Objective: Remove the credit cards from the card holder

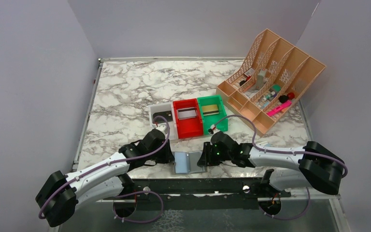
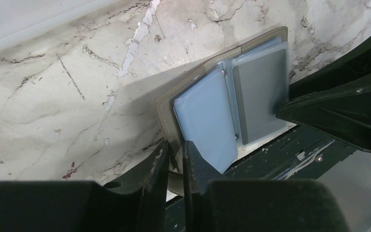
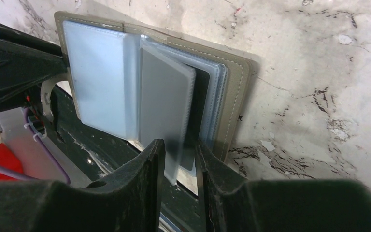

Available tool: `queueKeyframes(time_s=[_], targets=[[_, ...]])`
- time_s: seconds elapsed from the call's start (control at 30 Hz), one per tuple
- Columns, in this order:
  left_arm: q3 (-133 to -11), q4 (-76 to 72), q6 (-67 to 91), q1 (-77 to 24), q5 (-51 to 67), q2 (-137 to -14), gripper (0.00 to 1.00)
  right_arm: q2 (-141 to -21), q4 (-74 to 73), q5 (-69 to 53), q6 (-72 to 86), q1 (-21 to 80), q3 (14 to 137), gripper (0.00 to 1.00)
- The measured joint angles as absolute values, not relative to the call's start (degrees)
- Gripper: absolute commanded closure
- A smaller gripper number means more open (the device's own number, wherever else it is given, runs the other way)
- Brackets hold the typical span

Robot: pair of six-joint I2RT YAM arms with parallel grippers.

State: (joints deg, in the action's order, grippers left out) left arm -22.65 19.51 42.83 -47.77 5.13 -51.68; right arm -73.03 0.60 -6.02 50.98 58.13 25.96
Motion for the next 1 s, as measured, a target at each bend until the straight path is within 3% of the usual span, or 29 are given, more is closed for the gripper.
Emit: queueKeyframes(time_s=[0.3, 0.77, 1.0], targets=[[-22.0, 19.4, 43.1, -47.9, 4.4, -52.1, 0.93, -73.6, 1.7, -7.1, 51.0, 58.1, 26.0, 0.68], [-21.1, 18.7, 44.8, -48.5, 4.4, -52.0, 0.95, -72.5, -0.1, -7.6, 49.9, 58.1, 28.1, 0.65], [-20.5, 18.0, 45.2, -48.5, 4.2, -52.0, 0.96, -72.5, 3.0, -11.6, 49.9, 58.1, 28.1, 0.68]])
